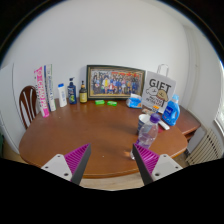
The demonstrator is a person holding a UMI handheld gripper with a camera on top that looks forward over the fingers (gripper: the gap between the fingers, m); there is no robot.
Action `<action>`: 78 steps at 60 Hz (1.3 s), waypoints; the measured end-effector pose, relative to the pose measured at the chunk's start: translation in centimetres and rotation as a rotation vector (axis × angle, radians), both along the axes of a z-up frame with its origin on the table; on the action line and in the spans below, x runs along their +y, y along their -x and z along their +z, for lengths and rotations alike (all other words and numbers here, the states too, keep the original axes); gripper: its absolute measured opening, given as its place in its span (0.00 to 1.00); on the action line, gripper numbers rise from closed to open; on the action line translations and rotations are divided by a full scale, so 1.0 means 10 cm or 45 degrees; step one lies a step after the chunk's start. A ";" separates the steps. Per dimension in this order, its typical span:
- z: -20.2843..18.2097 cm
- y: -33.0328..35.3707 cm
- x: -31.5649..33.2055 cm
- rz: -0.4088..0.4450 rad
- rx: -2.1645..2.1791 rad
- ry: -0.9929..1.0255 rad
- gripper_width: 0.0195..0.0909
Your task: Pour water
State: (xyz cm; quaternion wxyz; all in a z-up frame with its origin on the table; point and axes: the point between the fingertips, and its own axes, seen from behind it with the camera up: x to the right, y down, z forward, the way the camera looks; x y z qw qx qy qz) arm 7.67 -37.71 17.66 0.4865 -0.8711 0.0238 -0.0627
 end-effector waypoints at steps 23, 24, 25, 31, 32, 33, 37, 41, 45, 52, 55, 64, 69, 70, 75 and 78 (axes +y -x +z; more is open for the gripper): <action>-0.52 -1.34 0.50 -0.033 0.042 -0.116 0.93; -0.55 -1.36 0.54 -0.030 0.045 -0.125 0.92; -0.57 -1.39 0.61 -0.025 0.046 -0.131 0.92; -0.73 -1.46 0.84 0.016 0.073 -0.142 0.82; -0.75 -1.46 0.88 0.026 0.079 -0.145 0.79; -0.78 -1.45 0.92 0.039 0.083 -0.147 0.77; -0.86 -1.41 1.00 0.093 0.080 -0.158 0.67; -0.91 -1.37 1.09 0.143 0.070 -0.181 0.43; -0.88 -1.35 1.11 0.181 0.062 -0.208 0.37; -0.89 -1.32 1.13 0.237 0.095 -0.196 0.23; -0.87 -1.29 1.14 0.259 0.119 -0.192 0.18; -0.53 -1.07 1.23 0.343 0.211 -0.232 0.18; -0.25 -0.90 1.37 0.346 0.426 -0.271 0.18; -0.18 -0.86 1.40 0.342 0.484 -0.277 0.18; 0.16 -0.67 1.59 0.320 0.776 -0.308 0.18; 0.34 -0.58 1.70 0.300 0.955 -0.317 0.18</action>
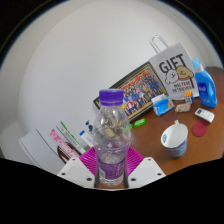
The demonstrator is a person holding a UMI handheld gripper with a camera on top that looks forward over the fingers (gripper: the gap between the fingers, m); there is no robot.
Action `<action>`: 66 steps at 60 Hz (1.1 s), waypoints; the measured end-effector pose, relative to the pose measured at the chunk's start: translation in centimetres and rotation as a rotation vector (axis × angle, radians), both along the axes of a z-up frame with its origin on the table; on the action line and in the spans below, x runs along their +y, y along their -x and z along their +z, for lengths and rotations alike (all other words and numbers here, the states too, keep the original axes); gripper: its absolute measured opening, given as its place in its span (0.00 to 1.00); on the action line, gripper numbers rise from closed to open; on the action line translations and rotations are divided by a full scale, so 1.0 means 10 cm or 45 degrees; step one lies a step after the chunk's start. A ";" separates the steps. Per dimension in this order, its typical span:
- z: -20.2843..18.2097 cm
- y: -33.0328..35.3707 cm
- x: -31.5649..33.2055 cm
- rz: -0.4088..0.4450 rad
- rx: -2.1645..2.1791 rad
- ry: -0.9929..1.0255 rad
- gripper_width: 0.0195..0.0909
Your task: Pour water
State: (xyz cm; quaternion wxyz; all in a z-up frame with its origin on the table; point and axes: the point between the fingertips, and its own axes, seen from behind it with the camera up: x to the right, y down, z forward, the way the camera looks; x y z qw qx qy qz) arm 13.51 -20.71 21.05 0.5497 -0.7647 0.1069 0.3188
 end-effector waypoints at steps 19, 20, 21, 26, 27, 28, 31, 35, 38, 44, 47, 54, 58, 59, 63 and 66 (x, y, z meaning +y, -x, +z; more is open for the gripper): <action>0.39 0.01 0.53 -0.047 1.082 0.176 0.18; 0.37 0.01 0.55 -0.051 1.118 0.186 0.18; 0.35 -0.01 0.56 -0.057 1.152 0.195 0.18; 0.29 -0.05 0.64 -0.090 1.303 0.237 0.18; 0.27 -0.06 0.65 -0.098 1.333 0.247 0.18; 0.24 -0.07 0.67 -0.105 1.364 0.254 0.18; 0.20 -0.12 0.70 -0.126 1.455 0.267 0.18; 0.11 -0.20 0.78 -0.164 1.558 0.278 0.18; 0.03 -0.26 0.81 -0.195 1.598 0.291 0.18; -0.04 -0.27 0.84 -0.214 1.585 0.311 0.18; -0.05 -0.26 0.85 -0.215 1.567 0.315 0.18; -0.05 -0.25 0.87 -0.226 1.384 0.302 0.18; 0.03 -0.29 0.86 -0.226 1.172 0.263 0.18; 0.06 -0.31 0.86 -0.229 1.116 0.249 0.18; 0.24 -0.44 0.88 -0.235 0.883 0.167 0.18; 0.40 -0.57 0.88 -0.235 0.682 0.103 0.18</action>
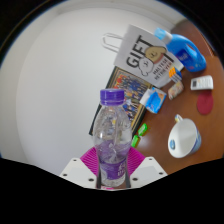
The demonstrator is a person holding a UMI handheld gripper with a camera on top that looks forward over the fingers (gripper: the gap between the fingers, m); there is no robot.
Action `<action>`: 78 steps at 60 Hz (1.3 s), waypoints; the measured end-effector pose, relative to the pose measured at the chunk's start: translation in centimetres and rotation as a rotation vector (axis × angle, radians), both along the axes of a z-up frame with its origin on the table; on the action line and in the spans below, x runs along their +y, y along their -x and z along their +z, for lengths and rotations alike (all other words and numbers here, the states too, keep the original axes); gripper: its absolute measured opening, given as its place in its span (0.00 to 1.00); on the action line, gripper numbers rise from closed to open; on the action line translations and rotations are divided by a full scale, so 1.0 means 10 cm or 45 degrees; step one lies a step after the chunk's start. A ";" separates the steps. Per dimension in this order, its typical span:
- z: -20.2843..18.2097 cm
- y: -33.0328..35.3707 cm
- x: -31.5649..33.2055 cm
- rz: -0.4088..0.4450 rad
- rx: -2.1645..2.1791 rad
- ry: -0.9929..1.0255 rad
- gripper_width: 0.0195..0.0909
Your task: Pour water
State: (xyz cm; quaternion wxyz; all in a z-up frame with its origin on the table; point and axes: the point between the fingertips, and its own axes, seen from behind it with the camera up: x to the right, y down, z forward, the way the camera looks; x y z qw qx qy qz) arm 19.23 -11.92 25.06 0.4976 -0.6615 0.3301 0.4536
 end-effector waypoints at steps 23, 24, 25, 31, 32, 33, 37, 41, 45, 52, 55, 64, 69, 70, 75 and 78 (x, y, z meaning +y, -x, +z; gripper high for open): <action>0.43 -1.37 0.20 -0.047 -1.103 -0.191 0.18; 0.37 -1.44 0.22 -0.049 -1.146 -0.183 0.18; 0.31 -1.52 0.23 -0.049 -1.189 -0.173 0.18; -0.13 -1.89 0.29 -0.009 -1.439 -0.121 0.18; -0.20 -1.94 0.31 -0.001 -1.470 -0.109 0.17; -0.28 -1.98 0.32 0.007 -1.496 -0.099 0.18; -0.58 -2.12 0.34 0.042 -1.553 -0.086 0.18; -0.84 -2.21 0.36 0.074 -1.538 -0.061 0.18; -1.07 -2.29 0.37 0.096 -1.508 -0.028 0.18; -1.40 -2.38 0.35 0.125 -1.502 0.006 0.18; -1.52 -2.40 0.33 0.138 -1.496 0.024 0.18; -1.57 -2.37 0.29 0.137 -1.522 -0.011 0.24; -1.57 -2.36 0.28 0.140 -1.537 -0.005 0.36; -1.57 -2.37 0.28 0.142 -1.535 0.002 0.38; -1.62 -2.38 0.23 0.169 -1.513 0.071 0.56; -1.61 -2.38 0.17 0.177 -1.493 0.113 0.79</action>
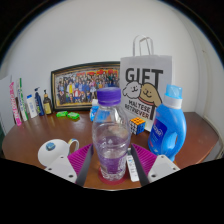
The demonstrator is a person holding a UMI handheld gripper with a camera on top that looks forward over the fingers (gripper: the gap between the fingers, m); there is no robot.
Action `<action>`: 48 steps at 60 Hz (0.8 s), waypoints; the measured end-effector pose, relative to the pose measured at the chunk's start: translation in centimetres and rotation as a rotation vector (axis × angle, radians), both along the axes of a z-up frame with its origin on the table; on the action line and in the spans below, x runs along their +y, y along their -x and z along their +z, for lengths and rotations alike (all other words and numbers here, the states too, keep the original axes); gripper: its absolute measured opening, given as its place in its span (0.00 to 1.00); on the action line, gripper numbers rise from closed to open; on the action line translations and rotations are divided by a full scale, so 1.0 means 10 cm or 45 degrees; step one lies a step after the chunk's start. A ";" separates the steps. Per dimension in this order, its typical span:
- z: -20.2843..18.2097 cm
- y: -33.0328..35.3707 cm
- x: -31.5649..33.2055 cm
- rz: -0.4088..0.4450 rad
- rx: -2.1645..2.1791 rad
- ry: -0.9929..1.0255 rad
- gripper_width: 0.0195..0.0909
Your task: Pour water
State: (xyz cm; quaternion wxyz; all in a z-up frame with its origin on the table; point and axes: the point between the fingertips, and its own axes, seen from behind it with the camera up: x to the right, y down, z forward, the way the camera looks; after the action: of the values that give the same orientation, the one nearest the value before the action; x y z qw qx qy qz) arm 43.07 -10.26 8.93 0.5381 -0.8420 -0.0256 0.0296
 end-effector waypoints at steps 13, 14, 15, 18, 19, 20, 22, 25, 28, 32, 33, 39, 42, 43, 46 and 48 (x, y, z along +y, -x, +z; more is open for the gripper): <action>0.25 0.14 -0.49 -0.088 -0.022 0.098 0.92; 0.28 0.16 -0.54 -0.095 -0.024 0.104 0.93; 0.31 0.19 -0.60 -0.104 -0.026 0.111 0.92; 0.41 0.28 -0.77 -0.128 -0.032 0.132 0.92; 0.44 0.30 -0.82 -0.133 -0.034 0.145 0.93; 0.47 0.34 -0.89 -0.143 -0.036 0.158 0.93; 0.54 0.42 -1.04 -0.163 -0.037 0.184 0.93; 0.65 0.55 -1.26 -0.191 -0.031 0.213 0.93; 0.78 0.67 -1.46 -0.221 -0.023 0.235 0.93; 0.94 0.84 -1.74 -0.251 -0.027 0.244 0.93; 0.98 0.87 -1.80 -0.260 -0.032 0.245 0.93; 1.22 1.06 -2.12 -0.304 -0.053 0.229 0.93; 1.31 1.16 -2.25 -0.316 -0.056 0.222 0.92; 1.33 1.19 -2.29 -0.318 -0.055 0.222 0.93; 1.39 1.29 -2.37 -0.314 -0.051 0.218 0.93; 1.42 1.35 -2.43 -0.308 -0.052 0.218 0.92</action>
State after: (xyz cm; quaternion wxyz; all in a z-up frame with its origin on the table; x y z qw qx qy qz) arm 29.55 -34.60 23.16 0.4632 -0.8822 0.0678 -0.0503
